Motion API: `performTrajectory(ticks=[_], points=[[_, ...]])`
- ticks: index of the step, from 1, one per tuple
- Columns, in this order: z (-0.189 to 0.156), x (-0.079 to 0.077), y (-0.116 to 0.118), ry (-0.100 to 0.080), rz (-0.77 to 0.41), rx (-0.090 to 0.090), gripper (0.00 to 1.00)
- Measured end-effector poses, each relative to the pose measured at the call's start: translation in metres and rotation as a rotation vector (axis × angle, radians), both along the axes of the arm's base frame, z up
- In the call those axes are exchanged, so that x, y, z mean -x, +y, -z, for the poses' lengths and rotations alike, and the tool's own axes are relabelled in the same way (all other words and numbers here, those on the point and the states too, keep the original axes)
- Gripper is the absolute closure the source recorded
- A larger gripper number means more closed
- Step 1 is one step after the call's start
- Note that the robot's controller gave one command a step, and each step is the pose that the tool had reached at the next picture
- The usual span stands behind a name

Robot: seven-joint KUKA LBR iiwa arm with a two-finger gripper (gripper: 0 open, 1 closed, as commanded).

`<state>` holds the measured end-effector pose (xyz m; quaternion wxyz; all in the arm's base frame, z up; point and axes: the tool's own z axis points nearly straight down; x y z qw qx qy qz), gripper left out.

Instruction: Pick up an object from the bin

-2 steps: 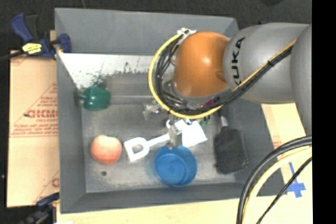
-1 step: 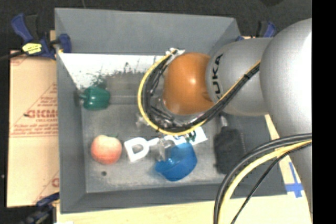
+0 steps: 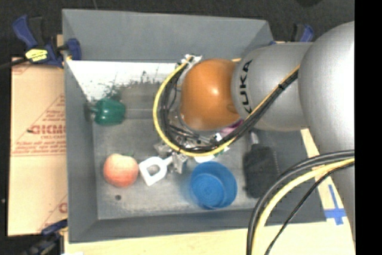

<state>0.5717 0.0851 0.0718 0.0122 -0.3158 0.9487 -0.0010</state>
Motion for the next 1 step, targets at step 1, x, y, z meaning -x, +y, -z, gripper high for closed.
performTrajectory(ticks=[1], points=[[-0.0002,0.0000,0.0000,0.000,0.001,0.000,1.00]])
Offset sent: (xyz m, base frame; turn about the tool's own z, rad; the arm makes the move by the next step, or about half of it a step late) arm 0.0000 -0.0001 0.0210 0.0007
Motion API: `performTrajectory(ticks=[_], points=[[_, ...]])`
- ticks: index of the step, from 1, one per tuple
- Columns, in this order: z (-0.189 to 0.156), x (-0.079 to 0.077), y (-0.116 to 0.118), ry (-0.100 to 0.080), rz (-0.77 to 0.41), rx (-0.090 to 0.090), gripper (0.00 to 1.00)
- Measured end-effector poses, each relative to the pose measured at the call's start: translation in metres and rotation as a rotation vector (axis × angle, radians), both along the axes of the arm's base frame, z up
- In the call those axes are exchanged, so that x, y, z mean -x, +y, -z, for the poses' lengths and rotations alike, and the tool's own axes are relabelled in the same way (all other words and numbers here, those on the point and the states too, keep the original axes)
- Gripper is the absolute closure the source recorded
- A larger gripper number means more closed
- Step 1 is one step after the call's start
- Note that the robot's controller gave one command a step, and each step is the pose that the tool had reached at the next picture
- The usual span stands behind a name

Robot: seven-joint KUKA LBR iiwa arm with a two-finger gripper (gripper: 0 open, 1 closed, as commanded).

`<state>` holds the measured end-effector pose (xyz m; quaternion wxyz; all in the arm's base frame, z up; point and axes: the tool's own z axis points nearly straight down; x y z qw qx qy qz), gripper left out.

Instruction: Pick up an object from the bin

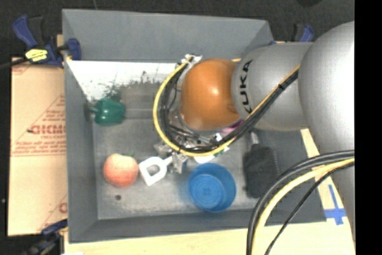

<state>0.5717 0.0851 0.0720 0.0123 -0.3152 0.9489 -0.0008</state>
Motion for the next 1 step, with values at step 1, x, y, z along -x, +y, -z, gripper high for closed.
performTrajectory(ticks=[1], points=[[-0.0122,0.0000,-0.0004,-0.003,0.003,-0.001,1.00]])
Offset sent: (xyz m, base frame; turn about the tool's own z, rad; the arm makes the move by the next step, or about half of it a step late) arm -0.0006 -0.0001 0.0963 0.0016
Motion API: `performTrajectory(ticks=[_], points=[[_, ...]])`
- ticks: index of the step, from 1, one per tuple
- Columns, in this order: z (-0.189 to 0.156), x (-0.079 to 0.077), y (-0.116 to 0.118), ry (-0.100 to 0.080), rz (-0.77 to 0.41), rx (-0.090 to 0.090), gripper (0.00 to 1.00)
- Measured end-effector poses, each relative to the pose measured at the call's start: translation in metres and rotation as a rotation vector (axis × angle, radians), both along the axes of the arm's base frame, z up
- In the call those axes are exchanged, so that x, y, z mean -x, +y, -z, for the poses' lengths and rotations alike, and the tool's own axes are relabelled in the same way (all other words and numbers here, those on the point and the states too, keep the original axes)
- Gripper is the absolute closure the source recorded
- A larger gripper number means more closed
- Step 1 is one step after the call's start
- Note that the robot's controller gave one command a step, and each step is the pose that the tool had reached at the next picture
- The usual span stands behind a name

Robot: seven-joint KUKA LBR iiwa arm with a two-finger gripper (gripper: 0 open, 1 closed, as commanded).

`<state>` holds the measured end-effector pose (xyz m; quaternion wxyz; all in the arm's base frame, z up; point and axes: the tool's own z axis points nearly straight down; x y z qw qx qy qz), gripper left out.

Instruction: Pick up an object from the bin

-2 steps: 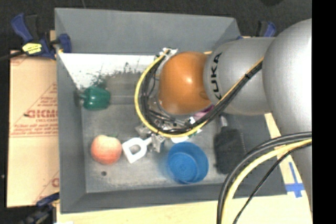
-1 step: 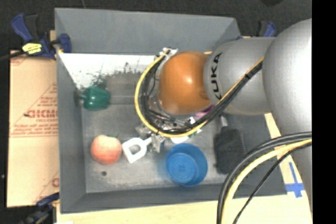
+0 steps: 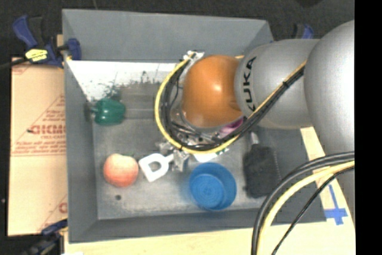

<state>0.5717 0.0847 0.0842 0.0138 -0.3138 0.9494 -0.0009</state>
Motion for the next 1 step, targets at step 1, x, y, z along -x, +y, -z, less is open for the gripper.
performTrajectory(ticks=[1], points=[[-0.0386,0.0021,-0.0004,0.009,0.002,0.001,1.00]])
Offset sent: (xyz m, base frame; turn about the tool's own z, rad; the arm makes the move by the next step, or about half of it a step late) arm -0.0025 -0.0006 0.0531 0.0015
